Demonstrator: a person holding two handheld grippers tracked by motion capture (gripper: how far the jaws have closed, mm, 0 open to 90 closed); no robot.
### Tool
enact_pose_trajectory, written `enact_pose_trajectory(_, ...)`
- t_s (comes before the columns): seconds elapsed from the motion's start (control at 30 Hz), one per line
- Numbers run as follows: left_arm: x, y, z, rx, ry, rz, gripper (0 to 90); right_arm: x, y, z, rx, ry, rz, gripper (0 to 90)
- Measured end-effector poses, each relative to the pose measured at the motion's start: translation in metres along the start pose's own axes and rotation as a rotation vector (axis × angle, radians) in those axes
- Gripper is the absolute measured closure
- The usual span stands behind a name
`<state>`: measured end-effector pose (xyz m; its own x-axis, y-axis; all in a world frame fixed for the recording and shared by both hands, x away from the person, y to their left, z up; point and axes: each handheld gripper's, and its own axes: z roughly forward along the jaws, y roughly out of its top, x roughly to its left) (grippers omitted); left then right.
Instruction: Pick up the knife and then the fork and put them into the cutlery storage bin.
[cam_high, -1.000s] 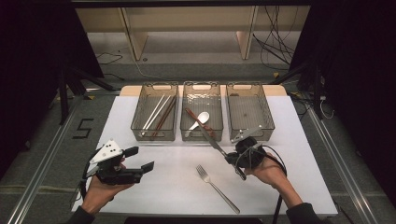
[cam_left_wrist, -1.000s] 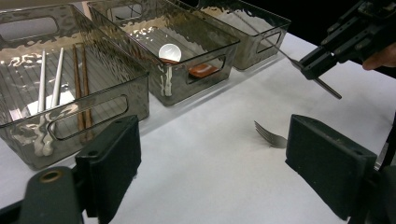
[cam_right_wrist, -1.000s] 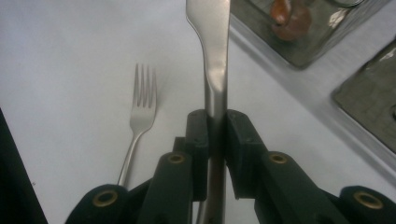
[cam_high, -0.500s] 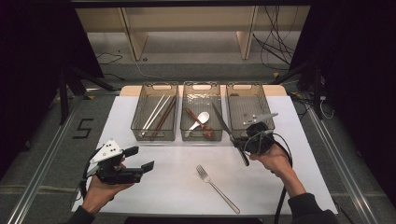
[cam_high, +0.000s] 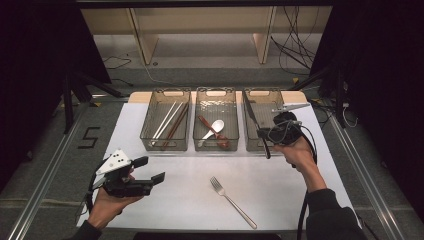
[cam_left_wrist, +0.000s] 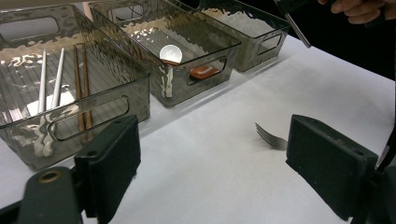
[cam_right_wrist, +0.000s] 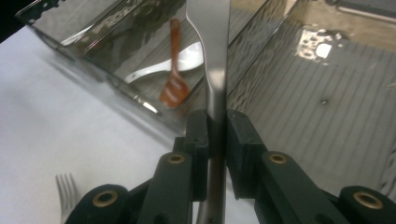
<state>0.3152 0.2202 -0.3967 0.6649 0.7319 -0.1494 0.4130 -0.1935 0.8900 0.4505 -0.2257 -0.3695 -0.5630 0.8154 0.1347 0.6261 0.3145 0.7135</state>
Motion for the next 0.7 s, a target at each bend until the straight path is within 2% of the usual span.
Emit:
enact_pose_trajectory(0.3,0.000,0.000,-0.001,-0.004,-0.003,0.001,17.0,-0.013,0.018,0.007,0.010,-0.048,0.026,80.7)
enact_pose_trajectory(0.7,0.001,0.000,0.000,-0.006,-0.002,0.002,17.0,-0.030,0.029,0.012,0.022,-0.088,0.083,80.7)
